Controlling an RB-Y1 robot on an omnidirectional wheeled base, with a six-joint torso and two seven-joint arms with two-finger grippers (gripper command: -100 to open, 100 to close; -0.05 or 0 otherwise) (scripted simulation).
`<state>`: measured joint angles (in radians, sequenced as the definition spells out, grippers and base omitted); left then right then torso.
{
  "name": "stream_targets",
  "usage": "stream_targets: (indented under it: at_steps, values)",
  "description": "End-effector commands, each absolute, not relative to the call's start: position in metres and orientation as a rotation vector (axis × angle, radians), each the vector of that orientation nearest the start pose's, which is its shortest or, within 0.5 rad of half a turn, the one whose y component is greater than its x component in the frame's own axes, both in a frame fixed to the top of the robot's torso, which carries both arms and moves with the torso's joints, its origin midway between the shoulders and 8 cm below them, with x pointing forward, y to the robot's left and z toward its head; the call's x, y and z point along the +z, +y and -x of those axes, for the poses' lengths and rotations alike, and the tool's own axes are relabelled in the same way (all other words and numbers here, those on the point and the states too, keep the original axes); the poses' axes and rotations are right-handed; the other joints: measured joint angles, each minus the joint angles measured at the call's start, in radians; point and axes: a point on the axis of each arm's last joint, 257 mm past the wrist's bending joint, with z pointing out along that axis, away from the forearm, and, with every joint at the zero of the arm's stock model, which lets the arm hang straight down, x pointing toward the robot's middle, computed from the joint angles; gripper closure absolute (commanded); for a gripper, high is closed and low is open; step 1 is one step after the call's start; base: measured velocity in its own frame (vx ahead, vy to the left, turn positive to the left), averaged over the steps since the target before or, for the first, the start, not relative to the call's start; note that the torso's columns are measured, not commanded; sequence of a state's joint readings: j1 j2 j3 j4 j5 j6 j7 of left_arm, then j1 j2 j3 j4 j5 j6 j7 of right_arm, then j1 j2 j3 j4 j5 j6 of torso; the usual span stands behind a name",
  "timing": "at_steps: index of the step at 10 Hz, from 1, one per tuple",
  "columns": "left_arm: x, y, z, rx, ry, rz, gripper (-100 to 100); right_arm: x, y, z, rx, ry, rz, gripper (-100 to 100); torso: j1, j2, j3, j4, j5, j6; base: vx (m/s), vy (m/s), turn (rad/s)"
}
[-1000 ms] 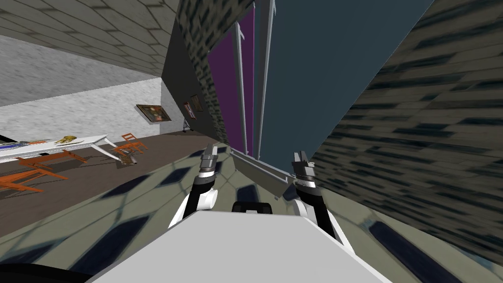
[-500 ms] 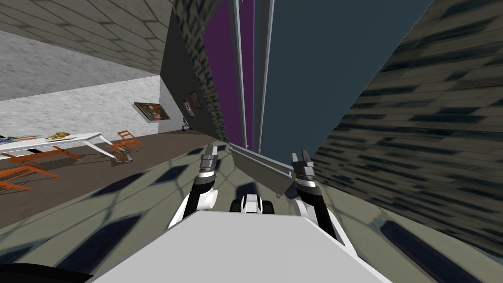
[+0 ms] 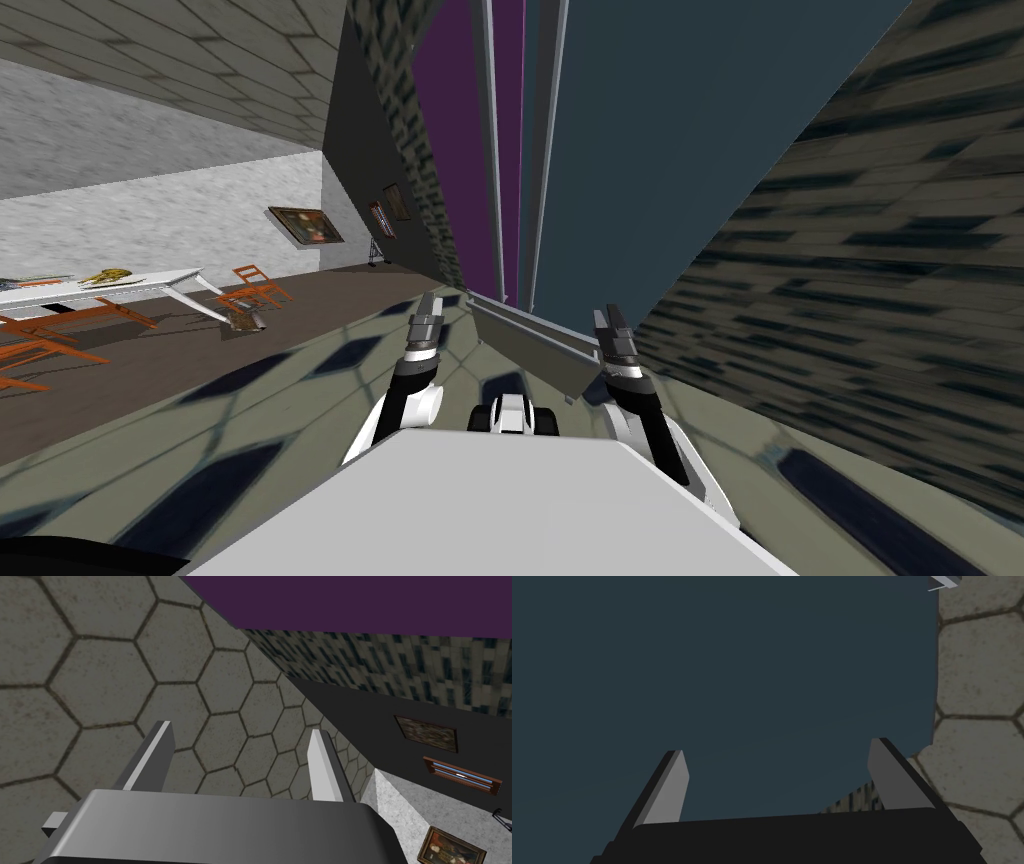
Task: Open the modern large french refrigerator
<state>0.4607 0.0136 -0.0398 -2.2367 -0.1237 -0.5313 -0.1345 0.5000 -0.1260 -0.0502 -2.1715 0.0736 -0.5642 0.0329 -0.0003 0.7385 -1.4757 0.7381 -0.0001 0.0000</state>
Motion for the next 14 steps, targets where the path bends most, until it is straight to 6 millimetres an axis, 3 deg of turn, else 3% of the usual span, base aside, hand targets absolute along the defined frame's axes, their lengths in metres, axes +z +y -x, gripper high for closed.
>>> stream_targets:
  at_steps: [1, 14]
  values:
    - [0.022, 0.245, -0.354, -1.160, 0.708, 0.499, 0, -0.012, -0.279, -0.357, 1.082, 0.824, -0.438, -100, 0.000, 0.000, 0.000, 0.000, 0.000, 0.000, 0.028, 0.051, -0.020]
    - [0.022, 0.245, -0.354, -1.160, 0.708, 0.499, 0, -0.020, -0.280, -0.371, 0.684, 0.875, -0.131, -100, 0.001, -0.001, 0.000, 0.000, 0.000, 0.000, 0.027, 0.040, -0.013]
